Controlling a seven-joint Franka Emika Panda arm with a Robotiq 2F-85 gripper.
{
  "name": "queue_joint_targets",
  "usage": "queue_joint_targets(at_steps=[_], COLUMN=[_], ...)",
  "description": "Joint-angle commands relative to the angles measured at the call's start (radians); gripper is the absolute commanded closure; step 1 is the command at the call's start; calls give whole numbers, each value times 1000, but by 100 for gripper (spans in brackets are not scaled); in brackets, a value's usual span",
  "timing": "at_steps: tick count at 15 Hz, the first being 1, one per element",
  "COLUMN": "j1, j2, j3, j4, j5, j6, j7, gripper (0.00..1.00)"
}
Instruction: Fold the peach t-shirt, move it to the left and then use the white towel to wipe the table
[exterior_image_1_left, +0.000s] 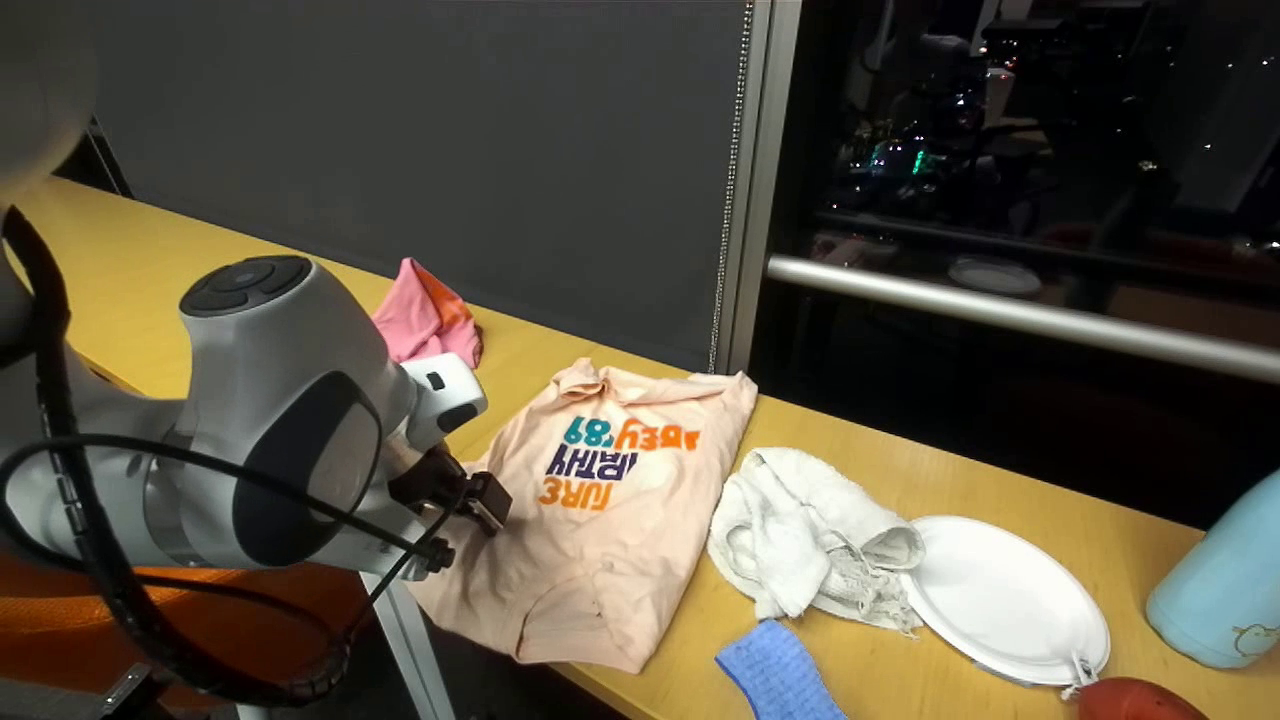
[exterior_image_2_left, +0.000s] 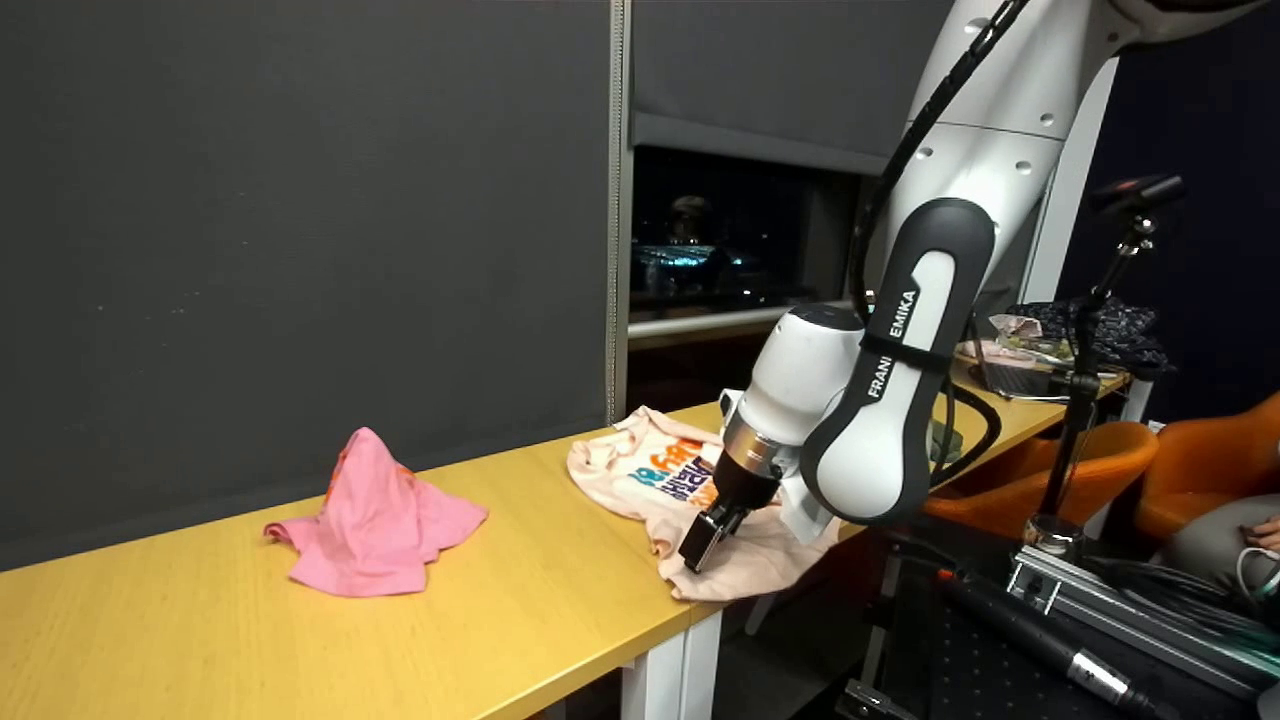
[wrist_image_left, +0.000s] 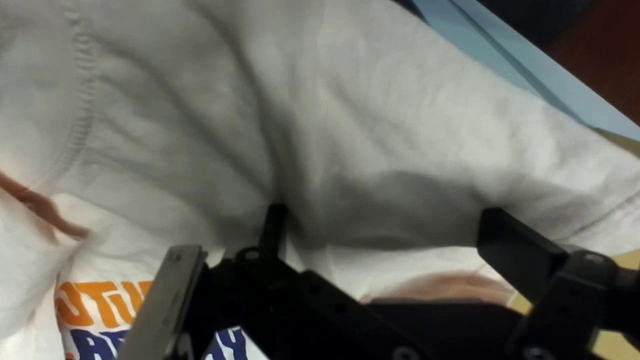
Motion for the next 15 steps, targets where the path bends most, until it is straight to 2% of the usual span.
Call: queue_joint_targets(at_steps=[1, 9, 10, 15], j1=[-29, -32, -34, -22], j2=[24, 7, 1, -14], j3=[40, 82, 89, 89], j4=[7, 30, 44, 116], j5=[48, 65, 63, 62], j6=[68, 71, 60, 27], j7=[-30, -31, -31, -42], gripper=[34, 95, 100, 99])
